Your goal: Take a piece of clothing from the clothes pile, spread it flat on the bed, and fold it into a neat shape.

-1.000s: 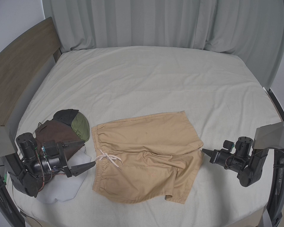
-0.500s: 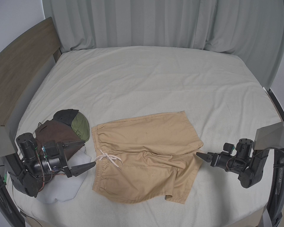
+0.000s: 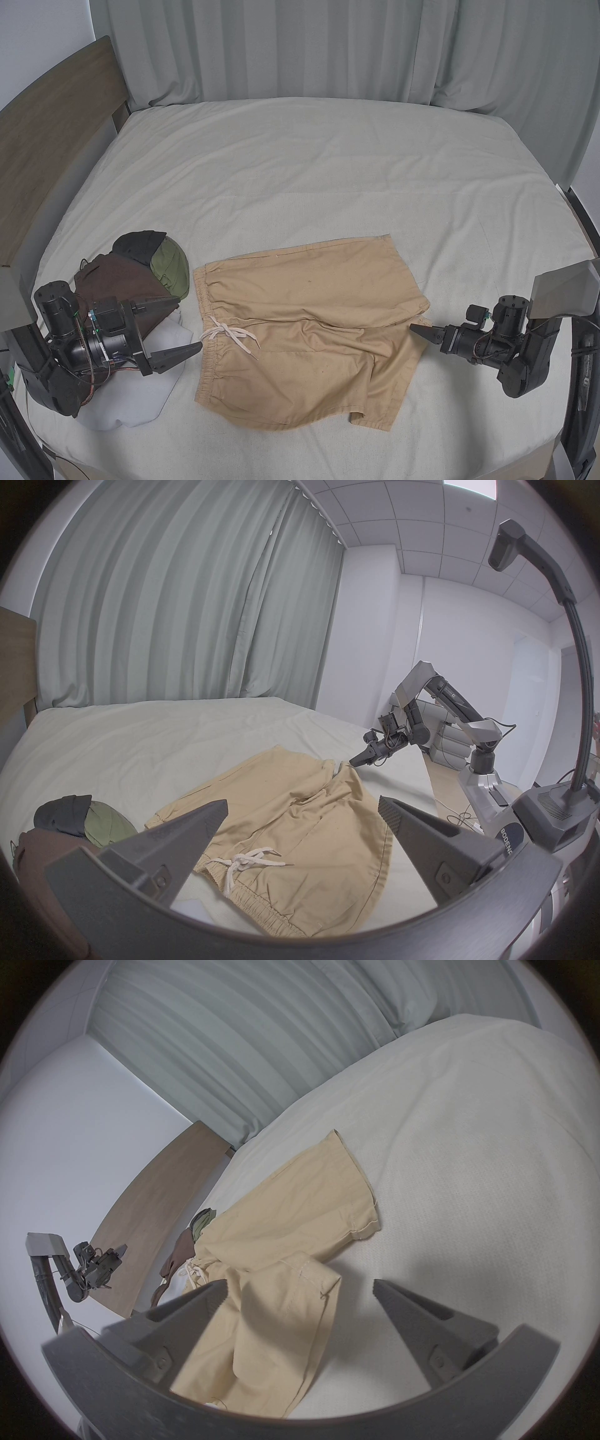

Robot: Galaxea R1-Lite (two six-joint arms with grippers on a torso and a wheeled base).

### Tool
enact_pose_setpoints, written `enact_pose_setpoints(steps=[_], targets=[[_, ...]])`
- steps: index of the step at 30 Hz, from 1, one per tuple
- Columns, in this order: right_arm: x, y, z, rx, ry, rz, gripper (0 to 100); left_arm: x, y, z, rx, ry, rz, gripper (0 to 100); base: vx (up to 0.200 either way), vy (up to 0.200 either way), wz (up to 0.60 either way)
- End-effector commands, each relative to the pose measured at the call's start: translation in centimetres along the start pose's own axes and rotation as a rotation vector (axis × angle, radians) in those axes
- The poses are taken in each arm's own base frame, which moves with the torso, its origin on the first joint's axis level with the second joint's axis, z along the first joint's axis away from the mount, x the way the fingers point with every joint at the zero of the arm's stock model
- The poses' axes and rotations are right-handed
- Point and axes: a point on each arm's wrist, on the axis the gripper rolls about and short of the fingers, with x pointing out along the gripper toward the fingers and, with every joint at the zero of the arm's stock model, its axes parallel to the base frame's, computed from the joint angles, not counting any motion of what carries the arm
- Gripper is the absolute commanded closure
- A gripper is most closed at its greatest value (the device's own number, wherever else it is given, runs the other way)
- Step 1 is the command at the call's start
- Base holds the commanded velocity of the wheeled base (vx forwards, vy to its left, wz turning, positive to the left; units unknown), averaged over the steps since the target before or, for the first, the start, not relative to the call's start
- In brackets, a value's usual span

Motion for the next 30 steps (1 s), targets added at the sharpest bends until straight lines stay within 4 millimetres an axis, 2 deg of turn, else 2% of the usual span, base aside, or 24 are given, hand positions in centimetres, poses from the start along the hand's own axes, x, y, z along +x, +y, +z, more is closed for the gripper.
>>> enact_pose_setpoints(steps=[1,9,17,30], targets=[[0.1,0.0,0.1,0.0,-0.003,0.003,100,0.0,0.0,0.0,0.0,0.0,0.001,0,0.0,0.0,0.0],[0.0,0.2,0.4,-0.007,-0.011,0.007,100,0.0,0.0,0.0,-0.002,0.0,0.001,0,0.0,0.0,0.0],[-0.6,0.8,1.8,-0.037,-0.059,0.01,100,0.0,0.0,-0.1,-0.001,0.001,0.0,0,0.0,0.0,0.0],[0.7,1.2,2.4,-0.06,-0.111,-0.025,100,0.0,0.1,-0.2,-0.004,0.003,0.0,0,0.0,0.0,0.0]])
